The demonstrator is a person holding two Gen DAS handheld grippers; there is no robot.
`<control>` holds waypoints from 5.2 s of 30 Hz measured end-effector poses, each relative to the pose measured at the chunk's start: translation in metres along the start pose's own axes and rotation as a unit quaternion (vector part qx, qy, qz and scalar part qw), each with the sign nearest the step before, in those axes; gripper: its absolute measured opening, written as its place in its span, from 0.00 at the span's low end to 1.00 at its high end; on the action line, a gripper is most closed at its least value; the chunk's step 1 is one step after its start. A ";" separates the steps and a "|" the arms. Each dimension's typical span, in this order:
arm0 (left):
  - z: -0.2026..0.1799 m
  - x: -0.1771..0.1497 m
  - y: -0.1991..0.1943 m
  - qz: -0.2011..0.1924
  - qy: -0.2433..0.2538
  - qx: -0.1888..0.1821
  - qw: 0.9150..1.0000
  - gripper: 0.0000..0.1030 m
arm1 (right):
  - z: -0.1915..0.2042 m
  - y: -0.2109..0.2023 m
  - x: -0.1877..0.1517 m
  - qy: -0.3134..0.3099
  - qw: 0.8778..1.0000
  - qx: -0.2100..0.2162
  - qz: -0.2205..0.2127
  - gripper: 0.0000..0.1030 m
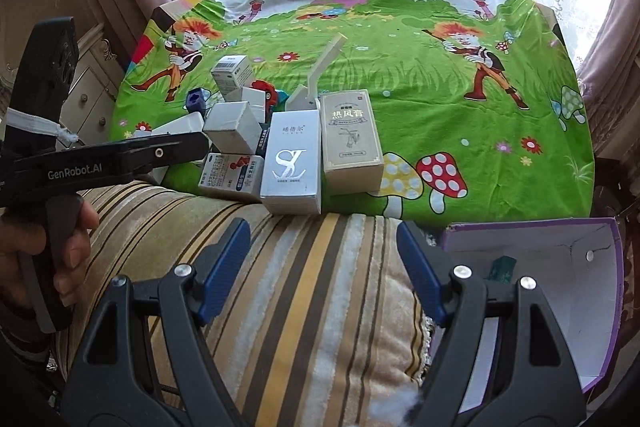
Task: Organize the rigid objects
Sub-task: 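Move both open tools back over the boxes on the bed, then grasp a white cube box with the left tool while the right tool grasps the white SL box, then carry both white boxes into the purple box and open both tools, then move both open tools back over the remaining boxes on the bed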
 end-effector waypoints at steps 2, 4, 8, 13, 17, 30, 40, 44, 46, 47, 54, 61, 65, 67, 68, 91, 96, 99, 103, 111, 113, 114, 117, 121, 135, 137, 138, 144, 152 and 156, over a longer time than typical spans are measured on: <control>0.000 0.007 0.006 0.003 -0.002 0.010 1.000 0.74 | 0.004 0.008 0.005 -0.001 1.000 -0.001 0.006 0.76; 0.001 0.012 0.011 0.003 -0.008 0.014 1.000 0.74 | 0.008 0.014 0.009 -0.004 1.000 -0.004 0.010 0.76; 0.005 0.020 0.022 0.002 -0.018 0.029 0.999 0.74 | 0.014 0.026 0.016 -0.011 1.000 -0.007 0.016 0.76; 0.010 0.022 0.032 0.007 -0.026 0.041 0.999 0.74 | 0.019 0.042 0.020 -0.011 0.999 -0.007 0.033 0.76; 0.014 0.023 0.037 0.008 -0.027 0.051 0.998 0.74 | 0.020 0.052 0.024 -0.011 0.999 -0.008 0.039 0.76; 0.018 0.013 0.040 0.002 -0.033 0.051 0.998 0.45 | 0.012 0.071 0.023 0.003 0.999 -0.014 0.045 0.47; 0.006 0.009 0.017 -0.041 -0.028 0.039 0.998 0.44 | 0.006 0.052 0.022 0.026 1.000 0.009 0.000 0.46; 0.000 0.006 0.012 -0.046 -0.027 0.039 0.998 0.44 | 0.004 0.046 0.019 0.032 0.999 0.019 -0.008 0.46; -0.002 0.004 0.011 -0.047 -0.028 0.038 0.998 0.44 | 0.002 0.042 0.018 0.032 0.999 0.023 -0.014 0.46; -0.003 0.003 0.009 -0.049 -0.028 0.037 0.998 0.44 | 0.001 0.039 0.017 0.034 0.999 0.023 -0.017 0.45; -0.016 -0.004 0.003 -0.051 -0.021 0.026 0.998 0.43 | -0.004 0.023 0.013 0.038 0.998 0.024 -0.034 0.45; -0.038 -0.011 0.002 -0.044 -0.007 0.001 0.999 0.43 | -0.019 -0.003 0.001 0.049 0.997 0.017 -0.049 0.45; -0.055 -0.017 0.004 -0.035 0.005 -0.015 0.999 0.43 | -0.041 -0.019 -0.012 0.066 0.996 0.003 -0.055 0.45; -0.064 -0.020 0.006 -0.030 0.010 -0.023 0.999 0.43 | -0.054 -0.026 -0.020 0.076 0.996 -0.006 -0.056 0.45; -0.068 -0.022 0.006 -0.028 0.014 -0.027 0.999 0.43 | -0.060 -0.030 -0.025 0.081 0.995 -0.009 -0.056 0.45; -0.203 -0.083 0.034 0.053 0.142 -0.115 0.982 0.43 | -0.181 -0.081 -0.116 0.184 0.977 -0.104 -0.042 0.45; -0.221 -0.091 0.039 0.064 0.160 -0.129 0.977 0.43 | -0.196 -0.087 -0.128 0.200 0.972 -0.115 -0.039 0.45; -0.230 -0.094 0.041 0.069 0.164 -0.139 0.974 0.44 | -0.205 -0.092 -0.133 0.211 0.969 -0.123 -0.041 0.46; -0.236 -0.097 0.041 0.075 0.168 -0.150 0.972 0.44 | -0.216 -0.098 -0.138 0.226 0.965 -0.129 -0.043 0.46; -0.233 -0.097 0.042 0.074 0.159 -0.153 0.973 0.50 | -0.219 -0.099 -0.139 0.224 0.964 -0.140 -0.038 0.46; -0.231 -0.097 0.042 0.076 0.155 -0.152 0.973 0.50 | -0.217 -0.098 -0.138 0.220 0.965 -0.136 -0.038 0.46; -0.231 -0.097 0.042 0.075 0.154 -0.152 0.973 0.50 | -0.216 -0.098 -0.137 0.219 0.966 -0.133 -0.039 0.46; -0.230 -0.096 0.040 0.071 0.154 -0.152 0.974 0.50 | -0.212 -0.098 -0.135 0.220 0.967 -0.123 -0.041 0.51; -0.229 -0.095 0.035 0.063 0.160 -0.152 0.973 0.50 | -0.207 -0.101 -0.132 0.214 0.968 -0.121 -0.043 0.59; -0.185 -0.075 0.012 0.028 0.125 -0.149 0.980 0.50 | -0.166 -0.094 -0.109 0.162 0.980 -0.109 -0.030 0.65; -0.175 -0.071 0.009 0.023 0.116 -0.146 0.982 0.50 | -0.160 -0.092 -0.106 0.155 0.982 -0.106 -0.027 0.65; -0.169 -0.068 0.007 0.019 0.111 -0.143 0.983 0.50 | -0.157 -0.090 -0.105 0.152 0.982 -0.104 -0.026 0.65; -0.131 -0.057 -0.001 0.007 0.076 -0.129 0.989 0.50 | -0.140 -0.082 -0.097 0.135 0.986 -0.098 -0.017 0.67; -0.075 -0.048 -0.013 -0.007 0.022 -0.111 0.994 0.50 | -0.113 -0.067 -0.085 0.108 0.991 -0.079 -0.004 0.67; -0.049 -0.047 -0.018 -0.012 0.001 -0.102 0.995 0.50 | -0.100 -0.061 -0.079 0.093 0.993 -0.073 0.001 0.68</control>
Point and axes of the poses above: each gripper's, at about its wrist camera, not at the fingertips, and y roughly the way its jaws point, z to its left, x to its top, the point moved 8 cm from there along y, roughly the way its jaws point, and after that the axes turned 2 degrees about -y, right-handed, at the moved point
